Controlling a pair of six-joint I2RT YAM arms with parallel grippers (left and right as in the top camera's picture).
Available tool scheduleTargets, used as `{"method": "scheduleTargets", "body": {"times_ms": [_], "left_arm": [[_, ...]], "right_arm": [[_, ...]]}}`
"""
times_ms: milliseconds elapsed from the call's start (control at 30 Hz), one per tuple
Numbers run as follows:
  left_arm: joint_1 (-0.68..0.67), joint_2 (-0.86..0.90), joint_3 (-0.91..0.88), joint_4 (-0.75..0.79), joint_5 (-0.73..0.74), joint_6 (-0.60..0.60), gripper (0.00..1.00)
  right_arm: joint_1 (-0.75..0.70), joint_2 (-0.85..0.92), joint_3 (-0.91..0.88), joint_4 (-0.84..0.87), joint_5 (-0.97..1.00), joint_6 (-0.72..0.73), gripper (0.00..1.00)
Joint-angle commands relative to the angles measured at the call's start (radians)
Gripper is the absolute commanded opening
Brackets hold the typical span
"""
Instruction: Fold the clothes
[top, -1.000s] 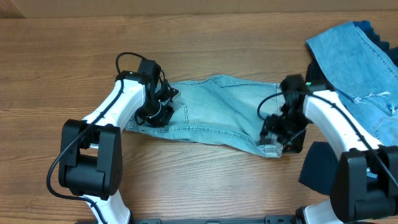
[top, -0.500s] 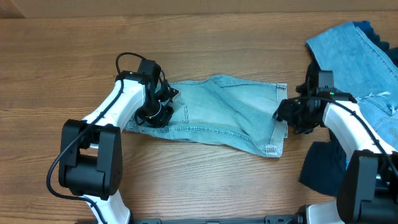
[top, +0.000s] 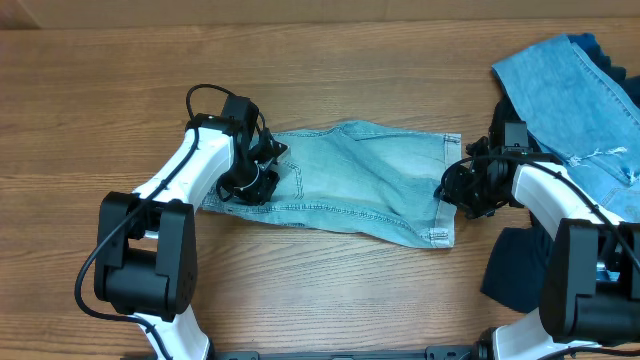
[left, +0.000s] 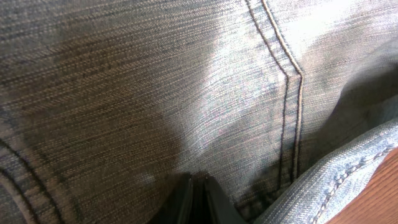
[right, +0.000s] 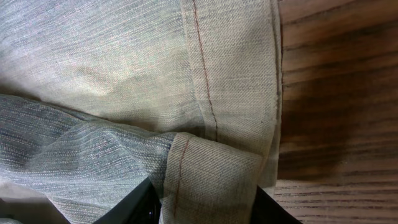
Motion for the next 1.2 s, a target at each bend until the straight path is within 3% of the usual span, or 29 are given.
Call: {"method": "scheduleTargets", "body": {"times_ms": [0, 33, 67, 333, 567, 600, 700, 867, 1033, 1167], "left_arm": [[0.002, 0.007, 0.002, -0.003, -0.009, -0.007, 0.10], [0.002, 0.007, 0.002, -0.003, -0.009, -0.007, 0.10], [0.002, 0.007, 0.002, -0.003, -0.009, -0.007, 0.10], [0.002, 0.007, 0.002, -0.003, -0.009, -0.007, 0.11], [0.002, 0.007, 0.002, -0.002, -0.009, -0.006, 0.11], [0.002, 0.007, 0.002, -0.002, -0.009, -0.007, 0.11], [0.002, 0.006, 0.002, -0.003, 0.002, -0.011, 0.05], [0.003, -0.023, 0.101, -0.066, 0.010, -0.018, 0.04], [0.003, -0.143, 0.325, -0.114, 0.031, -0.018, 0.08], [0.003, -0.224, 0.354, -0.087, 0.026, -0.017, 0.15]], "right_arm": [[0.001, 0.005, 0.044, 0.002, 0.005, -0.003, 0.42], [0.001, 0.005, 0.052, -0.001, 0.023, -0.003, 0.43], [0.001, 0.005, 0.057, -0.003, 0.049, -0.003, 0.50], [0.001, 0.005, 0.104, -0.006, 0.100, 0.000, 0.50], [0.016, 0.005, 0.119, -0.056, 0.093, 0.001, 0.20], [0.018, 0.005, 0.122, -0.058, 0.087, 0.001, 0.04], [0.018, 0.004, 0.154, -0.074, 0.077, 0.000, 0.04], [0.018, -0.005, 0.311, -0.127, 0.048, -0.004, 0.04], [0.018, -0.005, 0.338, -0.011, -0.043, -0.058, 0.04], [0.017, -0.005, 0.337, 0.012, -0.001, -0.023, 0.04]]}}
